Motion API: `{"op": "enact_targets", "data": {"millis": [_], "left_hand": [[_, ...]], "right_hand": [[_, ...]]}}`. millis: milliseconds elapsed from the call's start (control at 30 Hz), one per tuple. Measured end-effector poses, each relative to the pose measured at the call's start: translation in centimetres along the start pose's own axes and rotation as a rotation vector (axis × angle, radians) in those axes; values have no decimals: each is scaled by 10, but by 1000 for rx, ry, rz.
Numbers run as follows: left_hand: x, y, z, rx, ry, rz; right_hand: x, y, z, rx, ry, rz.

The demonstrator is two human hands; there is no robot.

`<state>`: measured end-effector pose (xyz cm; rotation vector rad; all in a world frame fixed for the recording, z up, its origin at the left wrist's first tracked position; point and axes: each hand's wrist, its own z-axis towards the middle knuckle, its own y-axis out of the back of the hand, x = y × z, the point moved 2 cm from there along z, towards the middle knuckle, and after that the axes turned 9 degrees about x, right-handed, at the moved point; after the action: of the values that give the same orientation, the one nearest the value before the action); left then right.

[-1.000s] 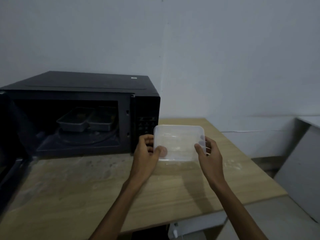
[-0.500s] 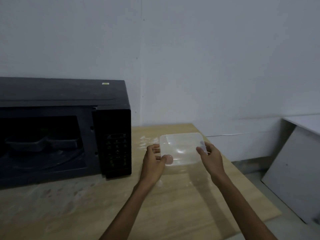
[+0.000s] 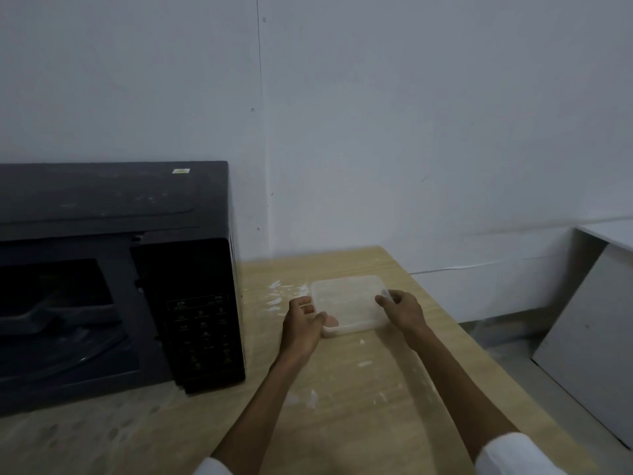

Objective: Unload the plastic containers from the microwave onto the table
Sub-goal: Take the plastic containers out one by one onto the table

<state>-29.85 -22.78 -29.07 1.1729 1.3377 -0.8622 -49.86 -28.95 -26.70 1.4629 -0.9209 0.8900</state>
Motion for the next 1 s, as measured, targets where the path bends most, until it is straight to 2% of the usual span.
{"op": "enact_targets", "data": {"millis": [300, 433, 600, 800, 1000], "left_hand": [[11, 2, 20, -5, 48, -53], [2, 6, 6, -8, -9, 71], [-12, 9, -34, 63, -144, 232], [-20, 17, -112, 151, -269, 241], [5, 66, -175, 133, -334, 232]], "right_hand": [[-10, -8, 9, -41, -26, 16], [-11, 1, 4, -123, -16, -11], [0, 11, -22, -259, 122, -53], [20, -25, -92, -147, 236, 43], [30, -82, -175, 9, 285, 118]]}}
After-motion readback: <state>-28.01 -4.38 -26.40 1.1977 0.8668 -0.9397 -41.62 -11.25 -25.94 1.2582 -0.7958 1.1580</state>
